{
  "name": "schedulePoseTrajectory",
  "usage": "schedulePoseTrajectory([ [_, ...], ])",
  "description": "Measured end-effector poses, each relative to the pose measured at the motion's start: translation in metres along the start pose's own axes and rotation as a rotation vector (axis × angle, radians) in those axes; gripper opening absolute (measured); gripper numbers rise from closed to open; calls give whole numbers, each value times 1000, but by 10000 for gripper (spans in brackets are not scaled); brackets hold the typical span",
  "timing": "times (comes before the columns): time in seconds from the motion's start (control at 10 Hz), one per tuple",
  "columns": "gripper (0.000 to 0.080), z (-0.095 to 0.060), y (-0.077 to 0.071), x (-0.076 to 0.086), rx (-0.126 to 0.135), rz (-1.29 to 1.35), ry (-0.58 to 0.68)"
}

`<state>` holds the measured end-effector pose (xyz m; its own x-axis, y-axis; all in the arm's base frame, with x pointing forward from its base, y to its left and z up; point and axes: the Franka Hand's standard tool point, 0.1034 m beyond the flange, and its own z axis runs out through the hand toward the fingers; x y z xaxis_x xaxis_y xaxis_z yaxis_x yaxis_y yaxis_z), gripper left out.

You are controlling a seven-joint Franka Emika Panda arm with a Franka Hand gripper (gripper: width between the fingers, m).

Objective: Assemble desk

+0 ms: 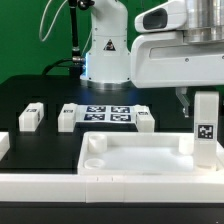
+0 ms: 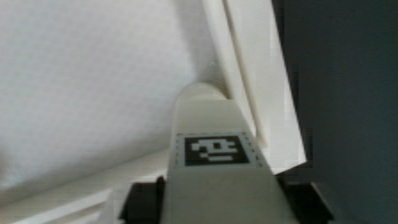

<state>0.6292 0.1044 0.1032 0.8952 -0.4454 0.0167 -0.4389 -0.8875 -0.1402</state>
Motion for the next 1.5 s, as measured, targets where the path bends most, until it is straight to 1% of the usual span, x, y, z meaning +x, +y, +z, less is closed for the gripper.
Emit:
schedulePoseTrajectory([
  [0.1,287,0,-2,3,24,139,7],
  [0.2,288,0,-1,4,53,295,9],
  [0.3,288,1,-1,4,71,436,11],
  [0.5,296,5,-13,-3,97,795,38],
  [0.6,297,4,-14,-3,94,868,29],
  [0.7,297,5,-14,-3,101,924,20],
  [0.8,297,5,-14,-3,101,901,21],
  [0.9,373,5,-14,-3,100,872,23],
  [1.0,553,5,-14,-3,101,858,24],
  [1.1,619,0,-8,0,87,657,24],
  [1.2,619,-4,-3,3,73,430,17],
  [1.3,643,-3,-5,-1,43,229,-10],
  [1.4,648,-2,-7,1,49,197,0],
  [1.5,648,-2,-6,2,47,120,3],
])
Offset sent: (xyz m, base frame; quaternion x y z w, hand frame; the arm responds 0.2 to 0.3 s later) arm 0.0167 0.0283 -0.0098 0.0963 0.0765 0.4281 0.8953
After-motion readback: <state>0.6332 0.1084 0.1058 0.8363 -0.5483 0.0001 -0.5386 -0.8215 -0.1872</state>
